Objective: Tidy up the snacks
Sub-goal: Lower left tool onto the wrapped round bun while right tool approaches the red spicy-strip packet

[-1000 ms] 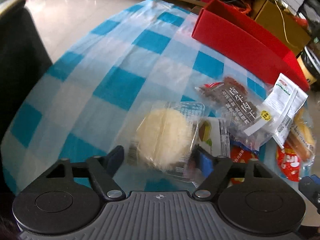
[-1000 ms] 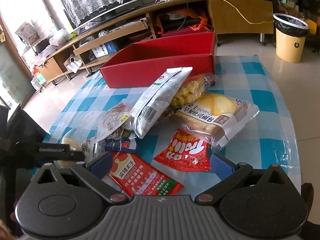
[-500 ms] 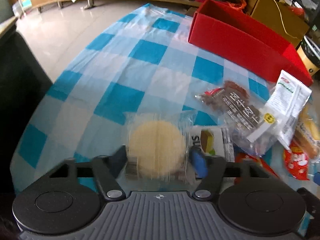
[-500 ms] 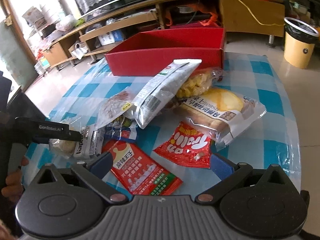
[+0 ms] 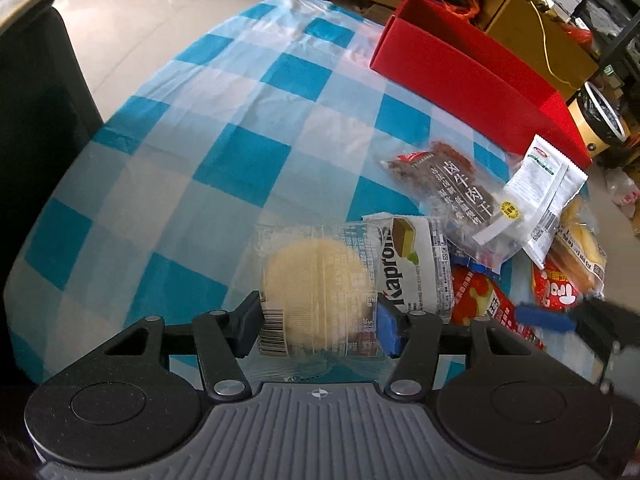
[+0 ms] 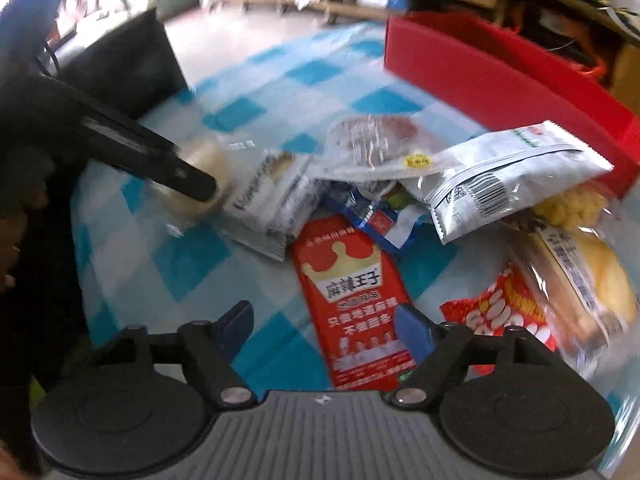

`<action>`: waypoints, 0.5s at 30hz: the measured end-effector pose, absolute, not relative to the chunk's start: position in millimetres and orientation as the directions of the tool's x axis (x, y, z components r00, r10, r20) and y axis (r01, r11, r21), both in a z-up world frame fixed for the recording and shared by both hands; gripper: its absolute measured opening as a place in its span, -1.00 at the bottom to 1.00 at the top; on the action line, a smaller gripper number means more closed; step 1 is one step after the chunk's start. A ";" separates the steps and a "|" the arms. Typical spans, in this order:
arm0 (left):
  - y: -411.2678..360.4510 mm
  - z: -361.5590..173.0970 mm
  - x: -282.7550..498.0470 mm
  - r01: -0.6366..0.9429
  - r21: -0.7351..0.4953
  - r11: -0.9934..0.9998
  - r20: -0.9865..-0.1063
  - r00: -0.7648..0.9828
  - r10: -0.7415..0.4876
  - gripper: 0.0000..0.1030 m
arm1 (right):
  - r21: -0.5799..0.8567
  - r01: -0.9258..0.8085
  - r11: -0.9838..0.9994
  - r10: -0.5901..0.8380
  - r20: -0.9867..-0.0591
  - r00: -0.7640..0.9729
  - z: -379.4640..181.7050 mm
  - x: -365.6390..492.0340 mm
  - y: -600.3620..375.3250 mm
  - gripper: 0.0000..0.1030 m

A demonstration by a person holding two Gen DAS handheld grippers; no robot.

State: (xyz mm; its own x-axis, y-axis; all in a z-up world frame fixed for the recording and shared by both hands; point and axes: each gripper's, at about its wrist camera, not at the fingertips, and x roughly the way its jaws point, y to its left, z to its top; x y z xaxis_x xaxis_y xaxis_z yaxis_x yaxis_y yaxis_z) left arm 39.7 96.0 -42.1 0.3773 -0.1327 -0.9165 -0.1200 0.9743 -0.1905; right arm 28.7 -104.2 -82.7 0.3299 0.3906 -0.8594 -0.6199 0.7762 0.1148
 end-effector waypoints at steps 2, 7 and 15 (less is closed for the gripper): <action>96.2 -43.3 39.6 -0.112 -0.192 0.975 -0.917 0.374 -0.138 0.26 | 0.110 -0.597 0.795 0.330 -0.904 0.272 -90.9 43.4 -109.2 0.47; 95.8 -49.3 40.6 -0.096 -0.177 0.980 -0.925 0.355 -0.132 0.37 | 0.127 -0.605 0.786 0.330 -0.914 0.236 -88.7 43.6 -112.1 0.37; 95.9 -53.2 39.0 -0.102 -0.159 0.982 -0.933 0.341 -0.115 0.41 | 0.088 -0.609 0.788 0.297 -0.921 0.251 -86.3 7.7 -108.8 -0.05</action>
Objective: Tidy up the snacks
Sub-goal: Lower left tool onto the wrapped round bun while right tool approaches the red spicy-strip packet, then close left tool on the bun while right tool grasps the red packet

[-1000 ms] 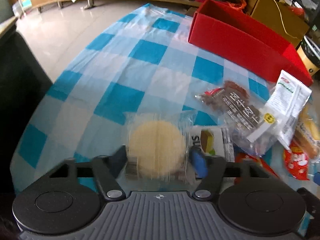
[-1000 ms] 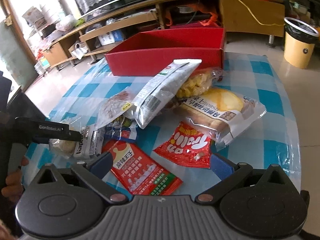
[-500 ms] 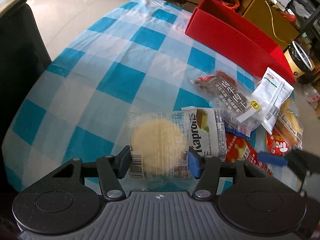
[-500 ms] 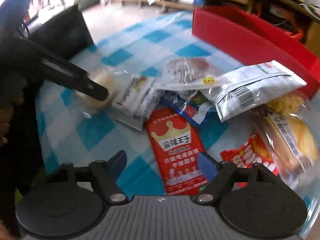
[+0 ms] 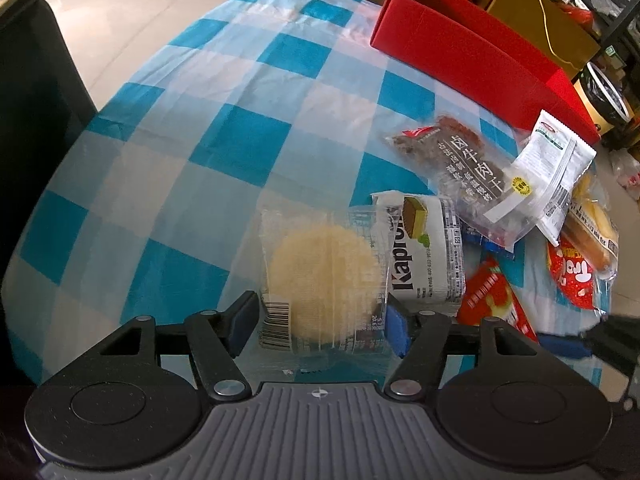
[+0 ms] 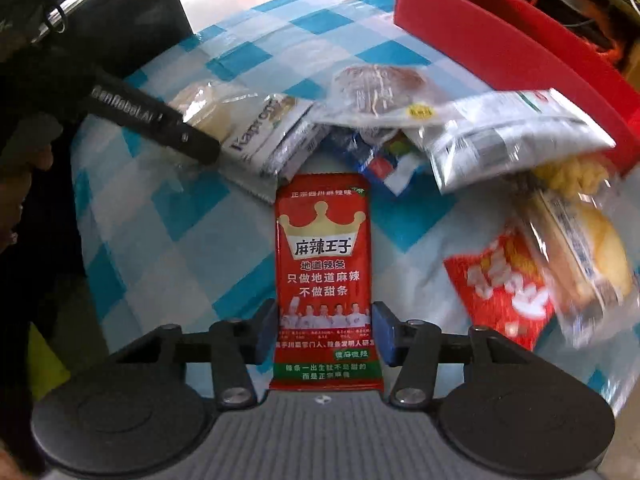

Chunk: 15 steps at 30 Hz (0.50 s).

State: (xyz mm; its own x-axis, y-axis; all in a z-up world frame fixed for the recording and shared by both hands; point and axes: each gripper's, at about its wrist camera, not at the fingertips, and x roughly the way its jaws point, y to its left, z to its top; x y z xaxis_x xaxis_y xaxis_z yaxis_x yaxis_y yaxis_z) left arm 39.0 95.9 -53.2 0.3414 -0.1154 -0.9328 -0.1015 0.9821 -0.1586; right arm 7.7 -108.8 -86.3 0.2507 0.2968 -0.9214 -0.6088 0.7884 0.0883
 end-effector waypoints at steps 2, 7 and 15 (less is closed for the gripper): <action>94.8 -53.7 39.5 -0.109 -0.140 0.984 -0.935 0.342 -0.095 0.51 | 0.107 -0.584 0.805 0.311 -0.914 0.262 -87.2 4.4 -112.5 -0.03; 87.8 -55.0 39.9 -0.109 -0.077 0.991 -0.936 0.350 -0.035 0.72 | 0.091 -0.564 0.821 0.322 -0.889 0.326 -86.6 5.5 -111.0 0.19; 92.5 -62.9 40.3 -0.128 -0.030 0.991 -0.945 0.327 0.013 0.80 | 0.185 -0.544 0.818 0.419 -0.839 0.346 -91.9 5.8 -114.2 0.76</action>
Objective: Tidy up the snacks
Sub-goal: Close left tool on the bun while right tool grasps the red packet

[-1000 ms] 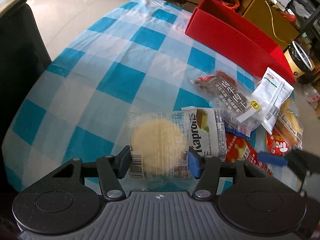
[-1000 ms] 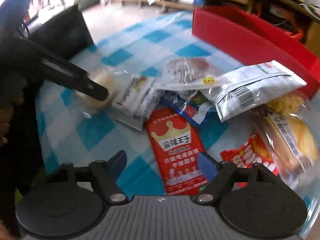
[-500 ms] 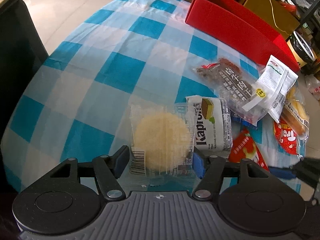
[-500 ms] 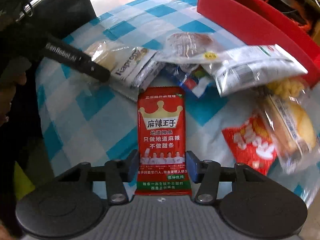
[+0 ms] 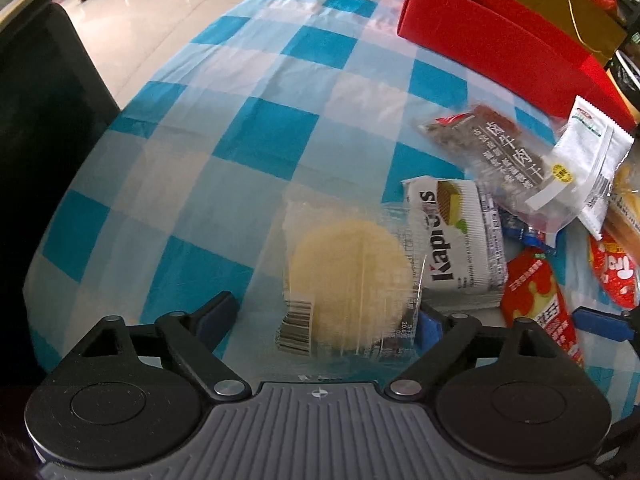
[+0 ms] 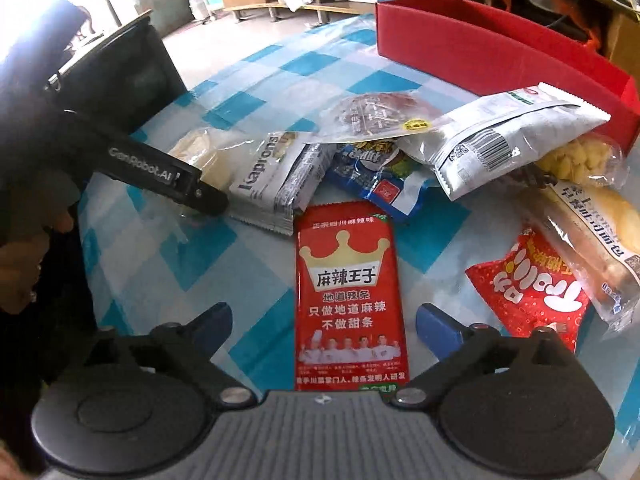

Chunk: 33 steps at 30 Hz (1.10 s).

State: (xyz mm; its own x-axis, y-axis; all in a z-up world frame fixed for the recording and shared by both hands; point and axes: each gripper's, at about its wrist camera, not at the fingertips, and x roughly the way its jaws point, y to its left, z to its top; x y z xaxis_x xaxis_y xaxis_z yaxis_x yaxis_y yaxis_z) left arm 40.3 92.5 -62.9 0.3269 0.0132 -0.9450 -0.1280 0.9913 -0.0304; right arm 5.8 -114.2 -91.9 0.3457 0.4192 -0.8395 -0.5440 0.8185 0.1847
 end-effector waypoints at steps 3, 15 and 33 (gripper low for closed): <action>87.9 -62.9 40.3 -0.110 0.002 0.994 -0.944 0.327 0.038 0.72 | 0.117 -0.513 0.851 0.352 -0.851 0.390 -86.4 3.7 -117.4 0.10; 74.0 -46.9 25.2 -0.097 0.017 0.995 -0.945 0.322 0.047 0.33 | 0.246 -0.361 0.899 0.372 -0.864 0.339 -83.4 9.5 -146.6 -0.75; 82.9 -60.3 28.4 -0.097 0.006 0.995 -0.939 0.343 0.039 0.53 | -0.003 -0.521 0.853 0.254 -0.871 0.421 -97.8 -7.9 -68.4 0.70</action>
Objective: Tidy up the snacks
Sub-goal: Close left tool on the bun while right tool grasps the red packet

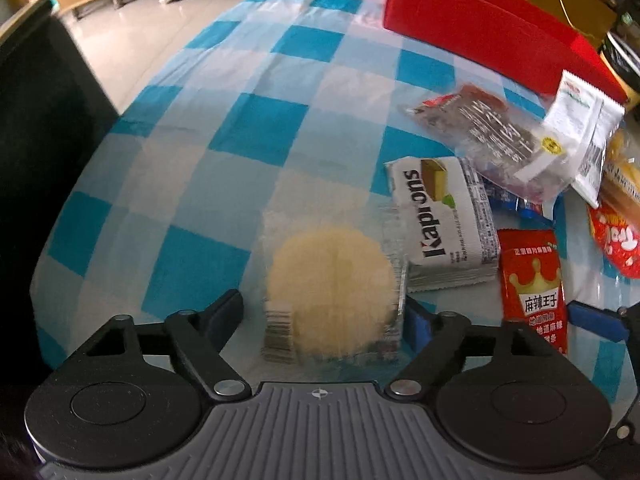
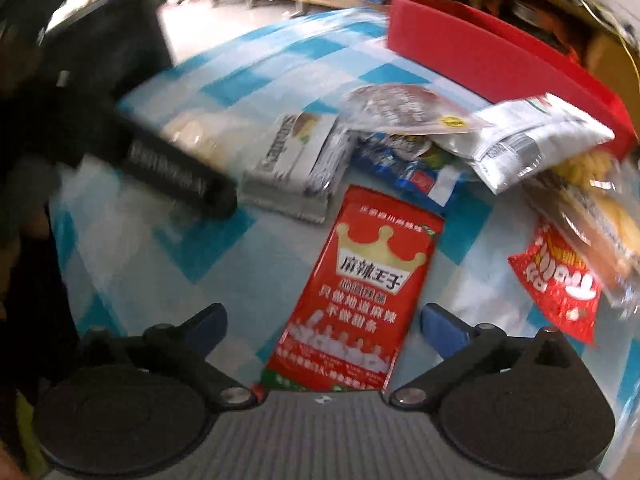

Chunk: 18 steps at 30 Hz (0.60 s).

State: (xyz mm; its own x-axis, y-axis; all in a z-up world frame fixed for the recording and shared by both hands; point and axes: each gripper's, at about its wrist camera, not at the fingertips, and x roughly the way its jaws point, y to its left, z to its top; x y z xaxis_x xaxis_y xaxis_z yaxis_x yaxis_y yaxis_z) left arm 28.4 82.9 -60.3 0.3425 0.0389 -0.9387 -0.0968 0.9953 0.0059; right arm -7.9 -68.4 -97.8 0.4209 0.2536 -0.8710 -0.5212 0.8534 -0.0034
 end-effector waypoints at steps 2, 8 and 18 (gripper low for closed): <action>83.8 -57.8 25.9 -0.098 0.014 0.995 -0.938 0.343 0.047 0.36 | -0.006 -0.506 0.863 0.245 -0.869 0.429 -90.6 -5.4 -77.6 0.11; 88.9 -51.9 20.2 -0.128 -0.029 0.991 -0.948 0.317 0.013 0.25 | 0.041 -0.486 0.873 0.273 -0.867 0.417 -81.1 -6.7 -102.3 -0.07; 63.0 -11.6 16.0 -0.069 -0.069 0.995 -0.917 0.397 -0.036 0.26 | 0.221 -0.384 0.896 0.401 -0.774 0.490 -42.6 -13.7 -152.5 -0.16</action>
State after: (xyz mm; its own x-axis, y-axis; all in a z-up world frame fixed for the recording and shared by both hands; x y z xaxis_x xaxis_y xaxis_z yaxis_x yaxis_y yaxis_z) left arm 16.0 63.0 -11.6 0.3969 -0.0358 -0.9171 -0.0691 0.9952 -0.0687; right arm -13.7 -152.5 -42.6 0.4905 0.4011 -0.7737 -0.3838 0.8965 0.2214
